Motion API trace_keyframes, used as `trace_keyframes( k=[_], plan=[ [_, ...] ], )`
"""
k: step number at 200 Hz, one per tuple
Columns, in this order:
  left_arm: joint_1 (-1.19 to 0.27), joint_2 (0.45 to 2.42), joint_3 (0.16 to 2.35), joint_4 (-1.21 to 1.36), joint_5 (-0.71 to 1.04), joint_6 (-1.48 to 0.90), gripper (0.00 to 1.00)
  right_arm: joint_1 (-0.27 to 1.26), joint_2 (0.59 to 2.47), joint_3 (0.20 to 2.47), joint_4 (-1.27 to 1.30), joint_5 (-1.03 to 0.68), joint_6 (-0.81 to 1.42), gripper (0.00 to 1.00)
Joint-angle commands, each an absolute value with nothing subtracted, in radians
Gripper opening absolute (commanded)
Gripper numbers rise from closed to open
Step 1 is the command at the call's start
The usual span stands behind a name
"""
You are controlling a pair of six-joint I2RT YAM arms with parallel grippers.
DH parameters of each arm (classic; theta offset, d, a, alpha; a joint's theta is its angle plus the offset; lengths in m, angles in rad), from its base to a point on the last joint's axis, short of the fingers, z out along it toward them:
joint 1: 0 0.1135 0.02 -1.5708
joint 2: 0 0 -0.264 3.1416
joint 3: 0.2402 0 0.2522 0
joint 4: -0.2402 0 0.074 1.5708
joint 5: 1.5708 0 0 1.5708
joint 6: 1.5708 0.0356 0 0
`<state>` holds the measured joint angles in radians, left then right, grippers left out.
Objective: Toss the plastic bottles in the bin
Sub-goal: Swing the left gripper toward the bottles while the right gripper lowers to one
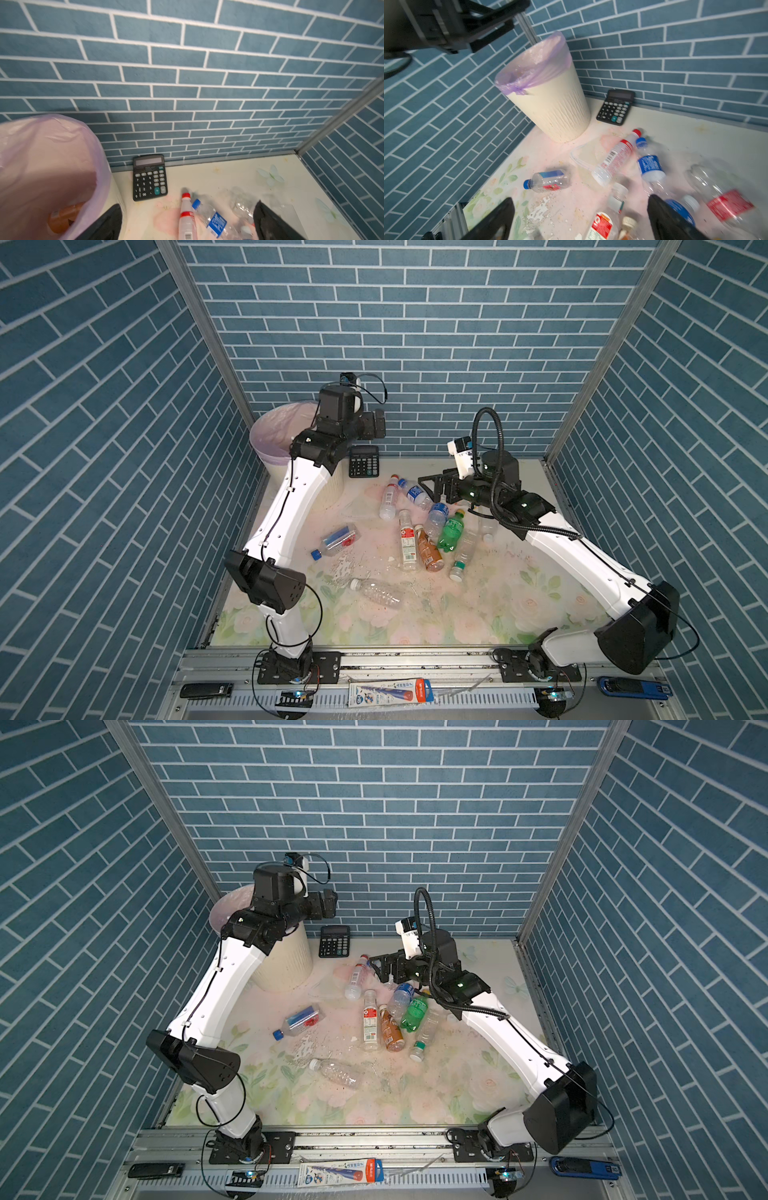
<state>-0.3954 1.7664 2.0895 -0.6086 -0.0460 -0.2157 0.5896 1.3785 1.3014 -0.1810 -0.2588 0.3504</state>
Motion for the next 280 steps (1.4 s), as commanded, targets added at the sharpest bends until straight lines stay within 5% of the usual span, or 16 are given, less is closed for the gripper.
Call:
trace_keyframes(
  k=[1,85,189,280],
  plan=[
    [-0.463,1.703,1.982,-0.587,-0.035,-0.254,0.99,0.542,1.31,1.23,-0.274,-0.142,0.398,0.99],
    [-0.669,1.596,1.428,-0.105,0.069,-0.491,0.99,0.336,1.267,0.99,-0.411,0.11,0.428,0.99],
    [-0.741,1.702,1.359,0.034,0.13,-0.593,0.99,0.239,1.586,0.999,-0.267,0.094,0.403,0.99],
    [-0.743,1.723,1.325,0.077,0.184,-0.642,0.99,0.224,1.749,1.056,-0.229,0.073,0.398,0.74]
  ],
)
